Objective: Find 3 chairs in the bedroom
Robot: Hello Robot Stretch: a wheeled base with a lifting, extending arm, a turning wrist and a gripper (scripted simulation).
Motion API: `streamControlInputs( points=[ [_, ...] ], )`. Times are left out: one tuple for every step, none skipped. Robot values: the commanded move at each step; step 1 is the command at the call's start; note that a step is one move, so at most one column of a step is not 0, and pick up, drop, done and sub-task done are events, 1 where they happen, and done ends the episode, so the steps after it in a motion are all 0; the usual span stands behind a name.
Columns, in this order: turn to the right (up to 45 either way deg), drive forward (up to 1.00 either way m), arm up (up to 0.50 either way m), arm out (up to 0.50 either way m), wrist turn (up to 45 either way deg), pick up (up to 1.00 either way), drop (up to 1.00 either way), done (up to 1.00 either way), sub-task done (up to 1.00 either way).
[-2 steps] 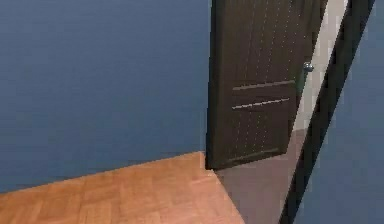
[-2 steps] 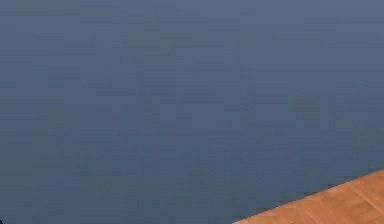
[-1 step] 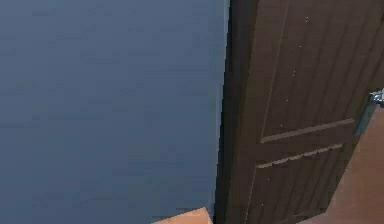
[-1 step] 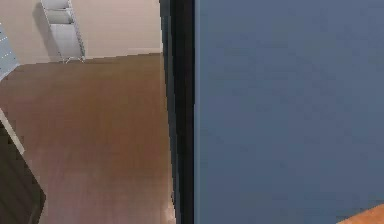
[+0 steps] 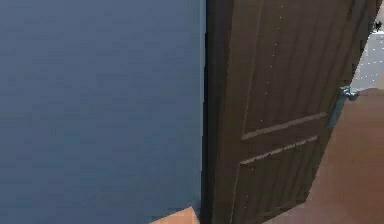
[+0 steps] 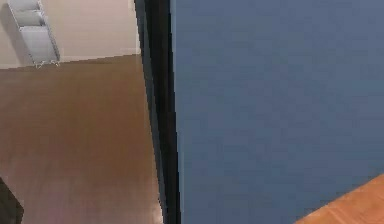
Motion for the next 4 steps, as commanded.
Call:
streamControlInputs(
  points=[
    [0.0, 0.3, 0.0, 0.0, 0.0, 0.0, 0.0, 0.0, 0.0],
    [45.0, 0.0, 0.0, 0.0, 0.0, 0.0, 0.0, 0.0, 0.0],
    [27.0, 0.0, 0.0, 0.0, 0.0, 0.0, 0.0, 0.0, 0.0],
    [0.0, 0.6, 0.0, 0.0, 0.0, 0.0, 0.0, 0.0, 0.0]
  ],
)
